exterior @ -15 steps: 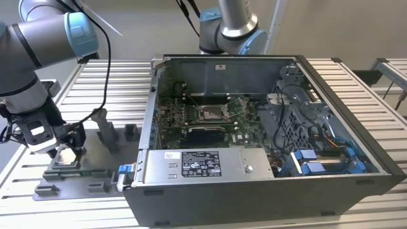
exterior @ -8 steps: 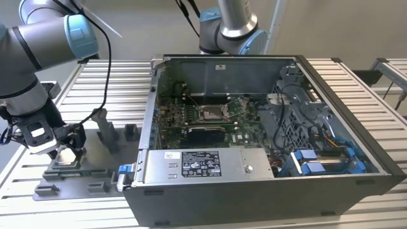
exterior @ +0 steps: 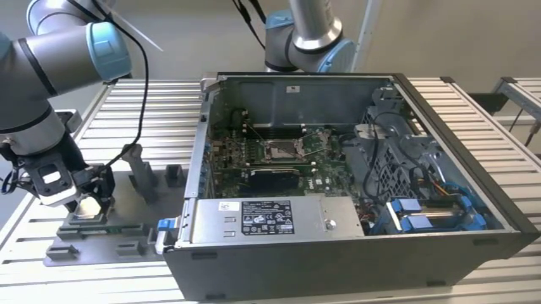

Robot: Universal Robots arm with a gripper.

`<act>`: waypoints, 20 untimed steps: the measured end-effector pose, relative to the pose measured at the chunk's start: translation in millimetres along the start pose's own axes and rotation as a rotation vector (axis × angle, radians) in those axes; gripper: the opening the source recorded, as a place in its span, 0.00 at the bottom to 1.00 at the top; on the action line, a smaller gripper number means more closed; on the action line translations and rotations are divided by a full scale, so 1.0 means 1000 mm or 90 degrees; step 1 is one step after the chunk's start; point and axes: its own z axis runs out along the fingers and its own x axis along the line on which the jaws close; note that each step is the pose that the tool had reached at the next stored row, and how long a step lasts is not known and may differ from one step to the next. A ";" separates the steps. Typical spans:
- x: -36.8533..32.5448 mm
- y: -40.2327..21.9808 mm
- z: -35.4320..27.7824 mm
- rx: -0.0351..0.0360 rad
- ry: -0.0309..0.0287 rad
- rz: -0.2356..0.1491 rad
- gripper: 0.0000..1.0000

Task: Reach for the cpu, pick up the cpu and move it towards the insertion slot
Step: 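Pick up the cpu and move it towards the insertion slot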

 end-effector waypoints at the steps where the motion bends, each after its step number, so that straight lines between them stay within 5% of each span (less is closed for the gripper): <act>1: 0.0000 0.0000 0.0000 0.0000 0.0000 0.000 1.00; 7: 0.0000 0.0000 0.0002 0.0000 -0.0001 0.000 1.00; 8: 0.0000 0.0000 0.0001 0.0000 0.0000 0.000 0.00; 17: 0.0000 0.0000 -0.0003 -0.0002 0.0002 0.000 0.00; 20: -0.0001 0.0000 -0.0054 -0.0001 0.0005 0.000 0.00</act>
